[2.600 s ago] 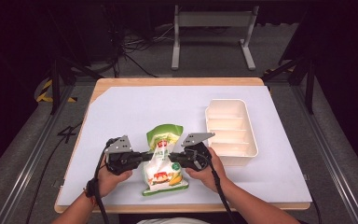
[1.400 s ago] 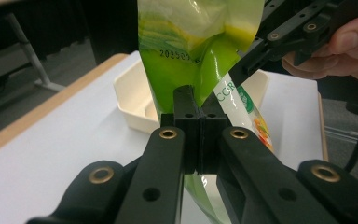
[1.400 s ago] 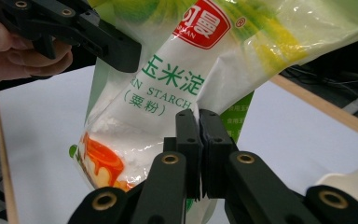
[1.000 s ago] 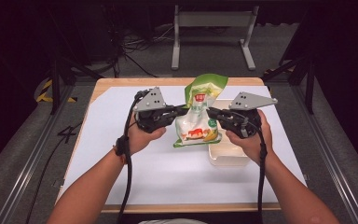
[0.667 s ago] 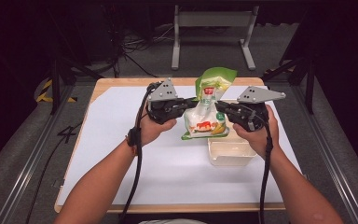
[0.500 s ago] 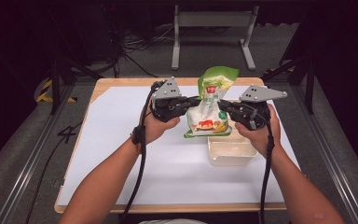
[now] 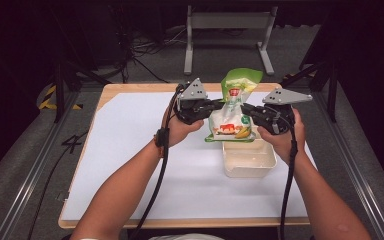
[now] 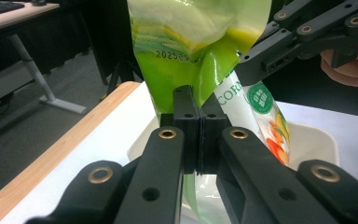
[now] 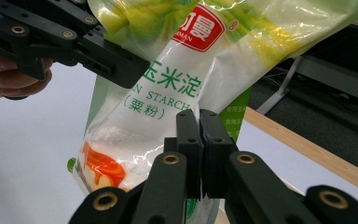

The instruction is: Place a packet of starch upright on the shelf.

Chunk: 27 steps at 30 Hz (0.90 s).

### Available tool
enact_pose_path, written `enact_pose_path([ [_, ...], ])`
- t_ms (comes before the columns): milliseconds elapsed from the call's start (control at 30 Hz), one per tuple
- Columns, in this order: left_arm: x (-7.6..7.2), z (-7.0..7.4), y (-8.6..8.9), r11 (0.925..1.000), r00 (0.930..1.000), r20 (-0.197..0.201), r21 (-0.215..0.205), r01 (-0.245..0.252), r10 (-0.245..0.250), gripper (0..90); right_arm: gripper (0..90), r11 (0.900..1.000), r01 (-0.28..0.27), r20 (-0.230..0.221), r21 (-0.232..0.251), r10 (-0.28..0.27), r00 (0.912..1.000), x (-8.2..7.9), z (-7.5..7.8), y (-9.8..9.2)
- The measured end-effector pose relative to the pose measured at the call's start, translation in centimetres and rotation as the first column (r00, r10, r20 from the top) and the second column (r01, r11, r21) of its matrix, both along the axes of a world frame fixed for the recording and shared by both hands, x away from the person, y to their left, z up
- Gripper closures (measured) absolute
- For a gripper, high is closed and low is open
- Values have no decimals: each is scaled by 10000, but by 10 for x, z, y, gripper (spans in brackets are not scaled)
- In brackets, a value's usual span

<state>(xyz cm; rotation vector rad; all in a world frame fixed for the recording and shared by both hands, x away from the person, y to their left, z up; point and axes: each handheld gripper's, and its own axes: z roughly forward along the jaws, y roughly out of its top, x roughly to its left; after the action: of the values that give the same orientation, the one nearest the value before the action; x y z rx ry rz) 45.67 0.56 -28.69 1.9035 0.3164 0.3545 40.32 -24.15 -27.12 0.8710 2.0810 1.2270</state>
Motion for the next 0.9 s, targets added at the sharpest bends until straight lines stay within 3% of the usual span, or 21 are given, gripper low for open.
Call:
enact_pose_path([
  [433, 15, -10, -26, 9995, 9996, -139, -192, -237, 235, 891, 871, 9983, 554, -31, 206, -554, 9985, 9, -5, -18],
  [900, 30, -27, -44, 9986, 9986, -387, -382, -363, 348, 889, 871, 9956, 938, -64, 80, -938, 9956, 20, -19, -29],
])
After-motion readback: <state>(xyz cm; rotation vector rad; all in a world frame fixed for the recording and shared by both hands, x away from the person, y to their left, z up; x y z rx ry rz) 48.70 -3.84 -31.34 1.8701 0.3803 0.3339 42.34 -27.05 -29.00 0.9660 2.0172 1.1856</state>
